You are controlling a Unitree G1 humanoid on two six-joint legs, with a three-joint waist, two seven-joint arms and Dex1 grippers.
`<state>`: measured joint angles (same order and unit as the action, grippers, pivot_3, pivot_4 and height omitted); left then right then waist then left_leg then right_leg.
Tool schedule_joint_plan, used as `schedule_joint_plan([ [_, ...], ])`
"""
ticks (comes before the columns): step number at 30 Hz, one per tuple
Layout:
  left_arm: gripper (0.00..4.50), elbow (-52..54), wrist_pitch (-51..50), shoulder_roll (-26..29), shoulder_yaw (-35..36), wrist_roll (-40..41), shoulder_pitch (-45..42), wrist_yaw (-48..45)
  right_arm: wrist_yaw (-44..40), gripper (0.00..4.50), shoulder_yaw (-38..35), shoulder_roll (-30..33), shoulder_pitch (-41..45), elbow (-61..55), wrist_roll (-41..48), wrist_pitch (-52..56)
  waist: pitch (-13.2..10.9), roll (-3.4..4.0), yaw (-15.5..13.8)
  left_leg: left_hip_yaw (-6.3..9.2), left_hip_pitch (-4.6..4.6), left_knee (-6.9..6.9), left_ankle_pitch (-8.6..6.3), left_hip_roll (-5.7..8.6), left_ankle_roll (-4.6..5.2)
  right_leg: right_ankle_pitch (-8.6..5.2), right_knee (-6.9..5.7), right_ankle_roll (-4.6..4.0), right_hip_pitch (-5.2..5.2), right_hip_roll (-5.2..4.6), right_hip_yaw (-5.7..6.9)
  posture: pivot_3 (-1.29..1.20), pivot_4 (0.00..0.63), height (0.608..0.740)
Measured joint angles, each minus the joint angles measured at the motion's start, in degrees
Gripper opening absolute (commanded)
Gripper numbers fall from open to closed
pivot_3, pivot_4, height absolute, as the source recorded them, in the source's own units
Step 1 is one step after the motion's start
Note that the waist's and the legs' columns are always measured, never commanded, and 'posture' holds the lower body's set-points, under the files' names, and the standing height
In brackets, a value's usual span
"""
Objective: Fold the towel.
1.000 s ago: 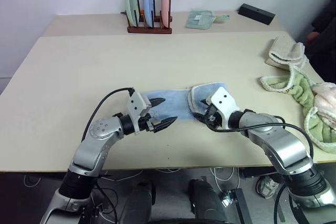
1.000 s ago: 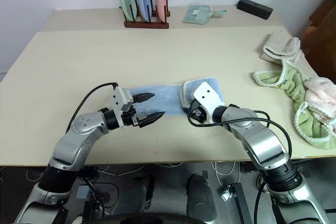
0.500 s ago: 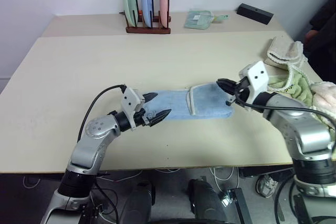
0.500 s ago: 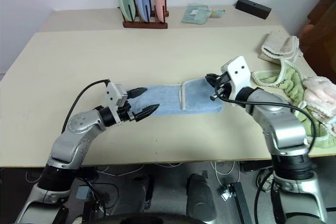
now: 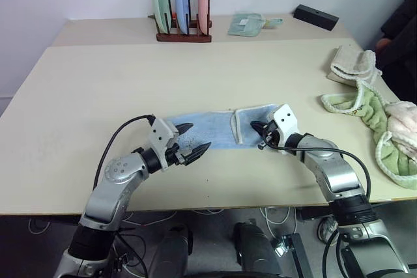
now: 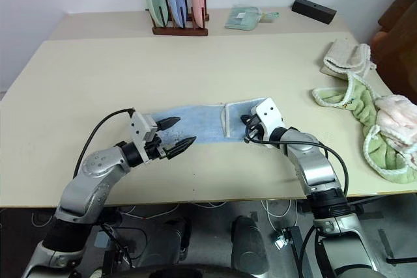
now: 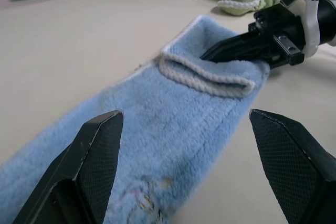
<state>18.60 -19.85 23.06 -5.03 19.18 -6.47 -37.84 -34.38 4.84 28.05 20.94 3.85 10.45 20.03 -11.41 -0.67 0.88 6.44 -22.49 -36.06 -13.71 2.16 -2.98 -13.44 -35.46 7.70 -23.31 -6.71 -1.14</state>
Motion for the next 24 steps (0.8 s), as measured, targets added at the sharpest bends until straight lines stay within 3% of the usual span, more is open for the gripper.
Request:
schedule_joint_plan([
  [2, 3.93, 2.1, -2.1, 0.0, 1.2, 1.1, 1.9, 1.4, -0.3, 0.87, -1.2, 0.1, 0.1, -1.1, 0.6, 0.5, 0.0, 0.01, 0.0, 0.00, -0.01, 0.00, 0.00, 0.00, 0.00, 0.00, -0.01, 0.00, -0.01, 0.00, 0.00, 0.00, 0.150, 0.740],
  [3, 3.93, 3.9, -4.4, -0.4, 2.8, 3.1, 3.5, 2.8, -0.9, 1.41, -1.7, 0.6, 0.2, -2.5, 1.0, 0.8, 0.0, 0.01, 0.0, 0.00, -0.01, 0.01, 0.00, -0.01, 0.00, 0.00, -0.01, 0.00, -0.02, 0.00, 0.00, 0.00, 0.150, 0.740],
  [5, 4.45, 7.2, -8.7, -1.5, 5.9, 7.2, 6.5, 5.5, -2.4, 2.33, -2.0, 2.6, 0.4, -5.7, 1.2, 0.8, 0.0, 0.02, 0.1, 0.01, -0.02, 0.02, -0.01, -0.01, 0.00, -0.01, 0.01, 0.01, -0.02, -0.01, -0.02, 0.00, 0.150, 0.740],
  [9, 4.50, 14.0, -20.2, -5.2, 14.4, 19.3, 15.6, 14.3, -5.6, 4.33, -2.9, 5.6, 0.8, -13.2, 1.6, 0.8, 0.0, 0.00, 0.0, 0.07, 0.00, 0.01, -0.01, -0.04, 0.01, -0.02, -0.02, 0.01, -0.01, 0.01, 0.03, 0.00, 0.150, 0.740],
  [14, 4.50, 16.0, -30.4, -12.0, 21.6, 35.0, 17.9, 29.3, -8.7, 4.33, -0.7, 5.7, 0.8, -17.1, 1.7, 0.6, 0.0, -0.05, -0.4, 0.11, 0.01, -0.08, -0.01, 0.01, 0.00, -0.05, 0.02, -0.06, 0.11, -0.04, 0.05, 0.00, 0.150, 0.740],
  [18, 4.50, 15.4, -32.6, -16.5, 24.8, 46.8, 16.4, 41.7, -9.2, 4.33, 0.9, 5.6, 0.8, -17.4, 1.1, 0.0, 0.0, -0.05, -0.4, 0.11, 0.03, -0.06, -0.01, 0.02, -0.01, -0.04, 0.01, -0.06, 0.11, -0.05, 0.05, 0.00, 0.150, 0.740],
  [24, 4.50, 9.7, -31.6, -18.2, 25.2, 54.9, 9.0, 52.6, -9.2, 4.33, 2.1, 4.6, 0.2, -17.7, 0.4, -0.5, 0.0, -0.07, -0.7, 0.11, 0.04, -0.09, 0.00, 0.05, -0.03, -0.11, 0.02, -0.24, 0.15, -0.05, 0.05, 0.00, 0.150, 0.740],
])
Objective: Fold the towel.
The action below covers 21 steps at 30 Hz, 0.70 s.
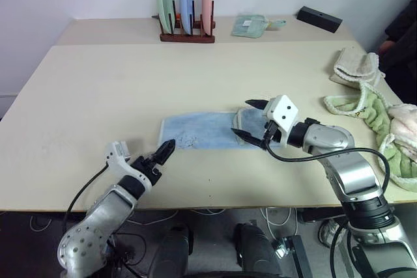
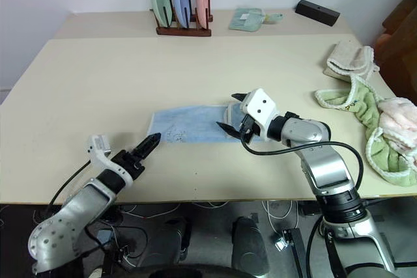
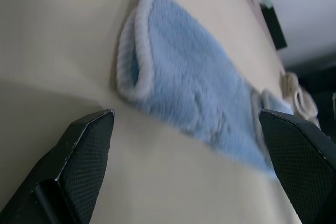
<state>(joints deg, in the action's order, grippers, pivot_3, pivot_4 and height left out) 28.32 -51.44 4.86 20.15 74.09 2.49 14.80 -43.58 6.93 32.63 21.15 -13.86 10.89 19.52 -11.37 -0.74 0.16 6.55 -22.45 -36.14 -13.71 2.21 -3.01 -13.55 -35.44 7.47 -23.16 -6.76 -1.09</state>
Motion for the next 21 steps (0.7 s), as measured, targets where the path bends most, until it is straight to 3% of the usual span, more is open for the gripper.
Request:
schedule_joint_plan([
  [2, 4.50, -2.8, 0.8, -0.2, -0.7, 0.3, -3.5, 1.8, 0.0, 4.33, 0.7, -0.1, -0.5, -0.6, -0.1, 0.0, 0.0, 0.00, -0.2, -0.01, 0.01, 0.01, 0.00, 0.00, -0.01, 0.00, 0.01, 0.00, 0.00, 0.00, -0.01, 0.00, 0.150, 0.740],
  [5, 3.72, -6.6, 1.8, -0.6, -1.6, 0.1, -7.4, 3.5, 0.3, 4.39, 1.7, -0.4, -1.1, -2.4, -0.6, 0.1, 0.0, -0.01, -0.6, -0.03, -0.01, 0.01, 0.01, 0.01, -0.01, 0.01, 0.07, 0.00, 0.00, 0.00, -0.01, 0.00, 0.150, 0.740],
  [12, 0.06, -8.4, 3.9, -1.3, -3.1, -0.3, -7.8, 4.4, 1.2, 4.39, 2.6, -0.6, -3.0, -5.1, -1.0, 1.0, 0.0, -0.03, -0.8, -0.04, -0.05, 0.03, 0.01, 0.00, -0.01, 0.00, 0.13, -0.01, -0.03, 0.00, -0.02, 0.00, 0.150, 0.740],
  [17, 0.02, -8.4, 8.2, -1.3, -2.0, -0.1, -9.2, 2.6, 1.9, 4.39, 3.3, -1.2, -4.0, -6.4, -1.1, 1.5, 0.0, -0.03, -0.8, -0.04, -0.05, 0.03, 0.01, 0.00, -0.02, -0.01, 0.14, -0.03, -0.03, 0.00, -0.01, 0.00, 0.150, 0.740],
  [21, 0.02, -8.4, 10.7, 7.2, 1.6, -1.1, -11.3, -2.4, 2.2, 4.39, 3.8, -1.6, -4.2, -7.0, -1.2, 1.8, 0.0, -0.03, -0.4, -0.04, -0.04, 0.10, 0.01, -0.03, -0.02, -0.01, 0.12, -0.04, -0.10, 0.05, -0.02, 0.00, 0.150, 0.740],
])
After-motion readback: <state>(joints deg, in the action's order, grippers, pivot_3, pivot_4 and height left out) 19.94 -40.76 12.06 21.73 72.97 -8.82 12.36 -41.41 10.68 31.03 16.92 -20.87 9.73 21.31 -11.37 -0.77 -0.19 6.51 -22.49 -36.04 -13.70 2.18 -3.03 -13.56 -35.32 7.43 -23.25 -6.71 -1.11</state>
